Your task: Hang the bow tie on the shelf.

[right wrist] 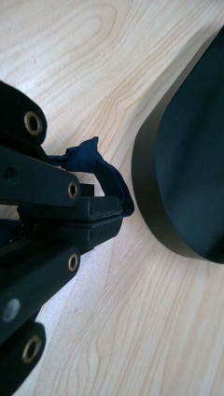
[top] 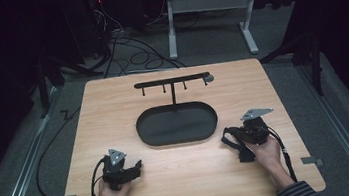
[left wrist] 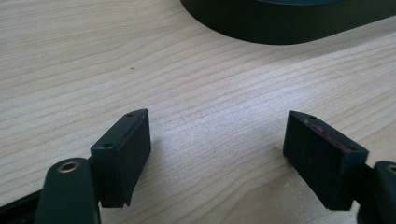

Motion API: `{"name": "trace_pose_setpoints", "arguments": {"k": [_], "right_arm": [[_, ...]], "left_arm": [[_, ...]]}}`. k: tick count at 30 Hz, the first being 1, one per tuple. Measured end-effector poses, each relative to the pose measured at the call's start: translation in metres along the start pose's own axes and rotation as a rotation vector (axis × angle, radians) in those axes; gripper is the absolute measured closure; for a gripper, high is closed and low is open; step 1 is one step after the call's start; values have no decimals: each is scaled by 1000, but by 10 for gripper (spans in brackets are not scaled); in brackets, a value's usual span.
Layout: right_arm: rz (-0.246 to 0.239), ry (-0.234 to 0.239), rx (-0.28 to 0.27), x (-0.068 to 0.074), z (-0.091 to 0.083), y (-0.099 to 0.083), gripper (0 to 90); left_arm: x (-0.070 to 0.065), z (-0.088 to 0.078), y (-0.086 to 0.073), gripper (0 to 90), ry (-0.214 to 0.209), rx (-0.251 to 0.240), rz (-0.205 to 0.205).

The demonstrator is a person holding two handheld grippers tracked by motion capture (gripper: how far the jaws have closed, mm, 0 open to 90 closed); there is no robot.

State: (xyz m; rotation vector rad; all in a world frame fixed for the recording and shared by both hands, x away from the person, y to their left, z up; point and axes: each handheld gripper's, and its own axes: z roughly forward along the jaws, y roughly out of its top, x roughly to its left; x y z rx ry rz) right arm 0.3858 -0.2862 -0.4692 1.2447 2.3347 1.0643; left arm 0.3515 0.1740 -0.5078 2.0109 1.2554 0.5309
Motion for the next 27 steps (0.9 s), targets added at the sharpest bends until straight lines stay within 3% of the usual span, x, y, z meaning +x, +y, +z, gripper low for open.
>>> {"name": "trace_pose_setpoints", "arguments": {"k": [11,27], "right_arm": [[-20,0,-76,5,-26,6,900],[-42,5,-144,8,-51,22,900]], "left_arm": [[0,0,0,237,0,0,0],[0,0,0,237,0,0,1]]}}
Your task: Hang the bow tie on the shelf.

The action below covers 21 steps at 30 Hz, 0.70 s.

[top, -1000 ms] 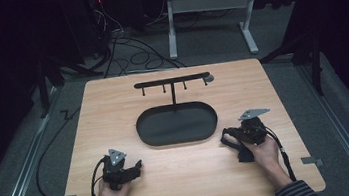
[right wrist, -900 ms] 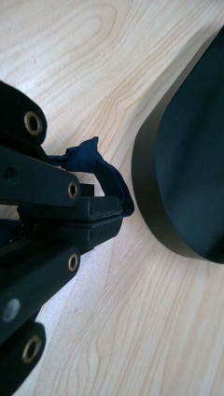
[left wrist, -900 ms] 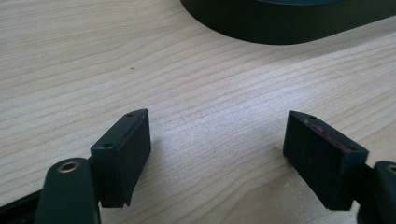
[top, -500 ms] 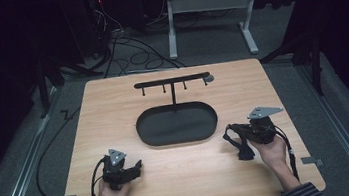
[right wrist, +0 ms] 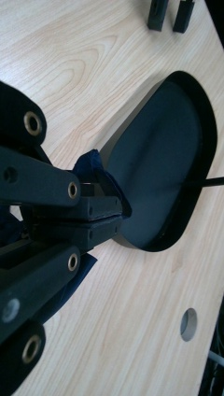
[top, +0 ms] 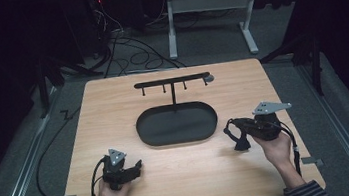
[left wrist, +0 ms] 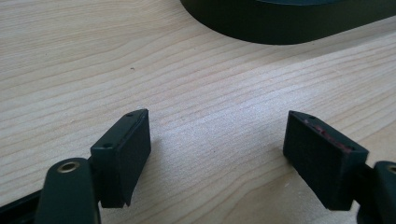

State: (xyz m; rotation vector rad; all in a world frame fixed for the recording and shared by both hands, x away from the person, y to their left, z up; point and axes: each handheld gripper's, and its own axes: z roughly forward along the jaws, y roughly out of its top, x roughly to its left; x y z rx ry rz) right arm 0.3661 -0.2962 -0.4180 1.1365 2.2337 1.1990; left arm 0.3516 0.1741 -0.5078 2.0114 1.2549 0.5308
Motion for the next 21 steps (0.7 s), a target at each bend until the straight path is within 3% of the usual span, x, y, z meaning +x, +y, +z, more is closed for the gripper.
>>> {"name": "trace_pose_setpoints", "arguments": {"k": [21], "right_arm": [[-42,31,-53,6,-5,29,900]], "left_arm": [[0,0,0,238,0,0,-1]]}}
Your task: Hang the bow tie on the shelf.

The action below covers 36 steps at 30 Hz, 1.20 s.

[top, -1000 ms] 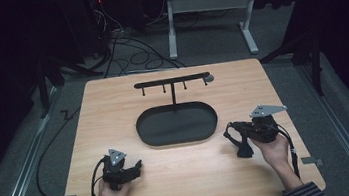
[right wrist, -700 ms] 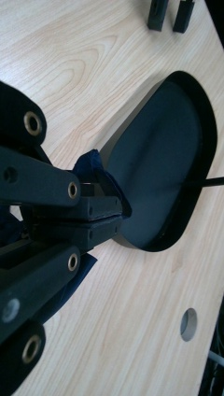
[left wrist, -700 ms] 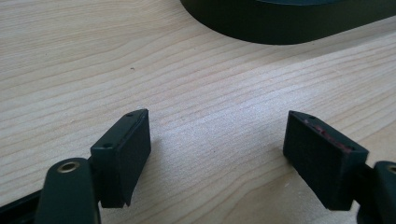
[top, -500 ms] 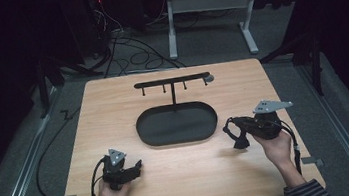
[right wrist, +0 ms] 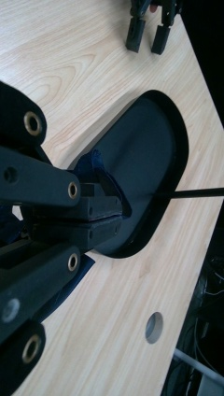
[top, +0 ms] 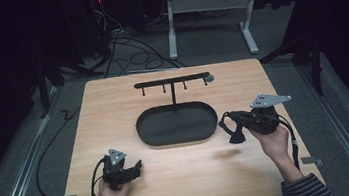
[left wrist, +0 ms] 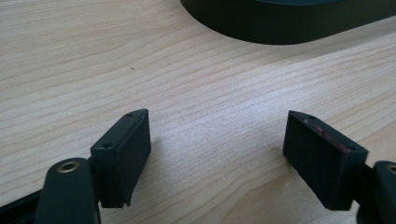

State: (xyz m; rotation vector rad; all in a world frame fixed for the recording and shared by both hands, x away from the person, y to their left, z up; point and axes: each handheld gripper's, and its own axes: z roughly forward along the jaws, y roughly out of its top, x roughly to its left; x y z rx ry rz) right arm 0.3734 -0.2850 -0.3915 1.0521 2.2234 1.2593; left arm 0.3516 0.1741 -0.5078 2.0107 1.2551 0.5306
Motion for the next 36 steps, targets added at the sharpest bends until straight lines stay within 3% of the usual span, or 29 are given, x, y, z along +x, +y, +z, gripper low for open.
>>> {"name": "trace_pose_setpoints", "arguments": {"k": [15,36], "right_arm": [[-15,18,-35,2,8,23,900],[-15,36,-61,0,15,38,900]], "left_arm": [[0,0,0,238,0,0,0],[0,0,0,238,0,2,1]]}}
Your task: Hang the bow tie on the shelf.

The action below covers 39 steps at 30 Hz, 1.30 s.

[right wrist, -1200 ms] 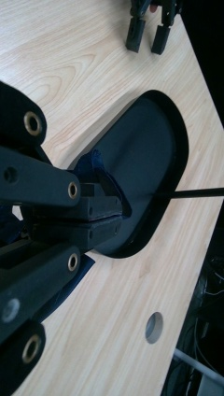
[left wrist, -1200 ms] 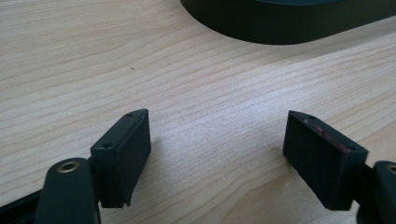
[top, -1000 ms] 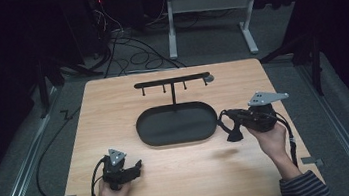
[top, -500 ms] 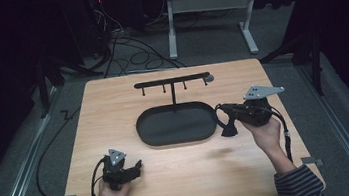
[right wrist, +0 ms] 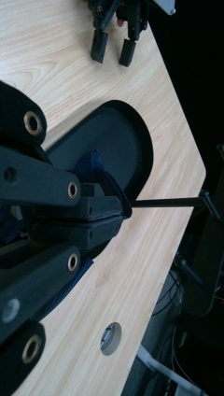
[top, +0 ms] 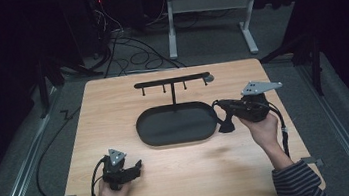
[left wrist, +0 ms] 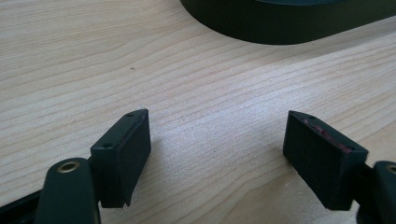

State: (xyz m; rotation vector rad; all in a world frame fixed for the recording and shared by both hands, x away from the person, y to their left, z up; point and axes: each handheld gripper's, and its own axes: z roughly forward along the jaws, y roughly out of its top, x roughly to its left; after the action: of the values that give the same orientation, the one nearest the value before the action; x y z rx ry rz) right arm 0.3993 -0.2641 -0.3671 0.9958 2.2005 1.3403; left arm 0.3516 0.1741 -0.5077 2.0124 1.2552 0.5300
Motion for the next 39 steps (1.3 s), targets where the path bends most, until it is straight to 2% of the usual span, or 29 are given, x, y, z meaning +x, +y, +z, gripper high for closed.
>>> {"name": "trace_pose_setpoints", "arguments": {"k": [7,22,39], "right_arm": [[15,-6,-14,-6,1,8,900],[10,-31,-20,-15,10,28,900],[7,-43,-36,-18,22,53,900]], "left_arm": [[0,0,0,238,0,-1,-1],[0,0,0,238,0,-1,0],[0,0,0,238,0,-1,0]]}}
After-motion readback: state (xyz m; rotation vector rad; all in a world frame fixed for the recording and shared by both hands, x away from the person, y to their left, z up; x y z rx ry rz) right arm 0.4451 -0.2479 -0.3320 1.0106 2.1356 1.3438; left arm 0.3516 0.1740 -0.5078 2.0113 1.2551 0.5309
